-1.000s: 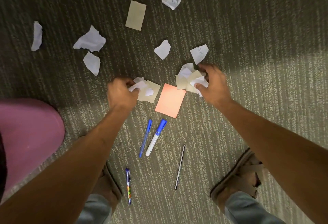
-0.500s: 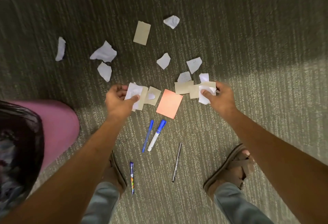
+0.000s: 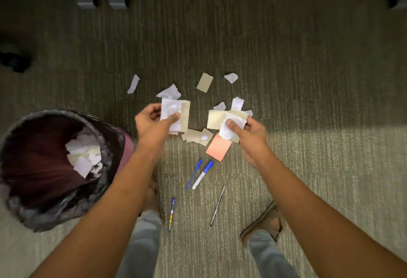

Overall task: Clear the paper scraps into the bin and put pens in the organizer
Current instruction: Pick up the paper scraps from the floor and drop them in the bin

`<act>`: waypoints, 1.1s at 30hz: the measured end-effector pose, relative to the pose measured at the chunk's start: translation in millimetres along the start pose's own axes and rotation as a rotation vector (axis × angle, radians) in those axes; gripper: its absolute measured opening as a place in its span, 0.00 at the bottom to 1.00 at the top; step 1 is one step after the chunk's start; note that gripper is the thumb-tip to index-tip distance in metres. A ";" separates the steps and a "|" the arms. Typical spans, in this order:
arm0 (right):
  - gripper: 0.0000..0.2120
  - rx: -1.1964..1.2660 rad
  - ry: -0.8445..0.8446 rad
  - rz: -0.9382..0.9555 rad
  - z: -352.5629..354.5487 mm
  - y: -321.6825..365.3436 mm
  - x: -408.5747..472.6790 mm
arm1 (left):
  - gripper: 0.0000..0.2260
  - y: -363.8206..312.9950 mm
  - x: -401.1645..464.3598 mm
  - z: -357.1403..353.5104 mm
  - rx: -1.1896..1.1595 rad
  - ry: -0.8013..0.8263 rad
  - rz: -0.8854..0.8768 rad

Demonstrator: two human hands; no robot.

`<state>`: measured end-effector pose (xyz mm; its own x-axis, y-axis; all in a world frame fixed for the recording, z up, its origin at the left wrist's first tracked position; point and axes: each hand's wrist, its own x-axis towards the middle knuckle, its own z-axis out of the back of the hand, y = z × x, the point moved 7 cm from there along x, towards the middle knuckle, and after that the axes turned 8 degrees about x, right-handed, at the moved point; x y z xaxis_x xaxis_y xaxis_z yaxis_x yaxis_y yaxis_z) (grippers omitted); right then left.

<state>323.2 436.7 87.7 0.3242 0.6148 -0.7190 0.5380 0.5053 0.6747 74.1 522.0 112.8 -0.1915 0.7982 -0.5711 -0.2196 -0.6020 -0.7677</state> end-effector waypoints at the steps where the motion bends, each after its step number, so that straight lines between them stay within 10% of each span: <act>1: 0.10 0.003 0.020 -0.007 -18.2 2.7 -10.0 | 0.14 -5.4 -6.7 19.0 -0.040 -0.028 -0.001; 15: 0.11 -0.172 0.324 -0.050 -283.7 -77.0 -121.2 | 0.16 42.0 -54.2 310.1 -0.215 -0.496 0.206; 33: 0.23 -0.599 0.273 0.087 -341.0 -137.8 -114.4 | 0.19 98.6 -13.9 358.2 -0.016 -0.507 0.219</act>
<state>-53.4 503.2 133.9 0.0955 0.7603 -0.6425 -0.0321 0.6475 0.7614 -287.5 443.9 149.1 -0.6688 0.5415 -0.5094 -0.1088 -0.7491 -0.6535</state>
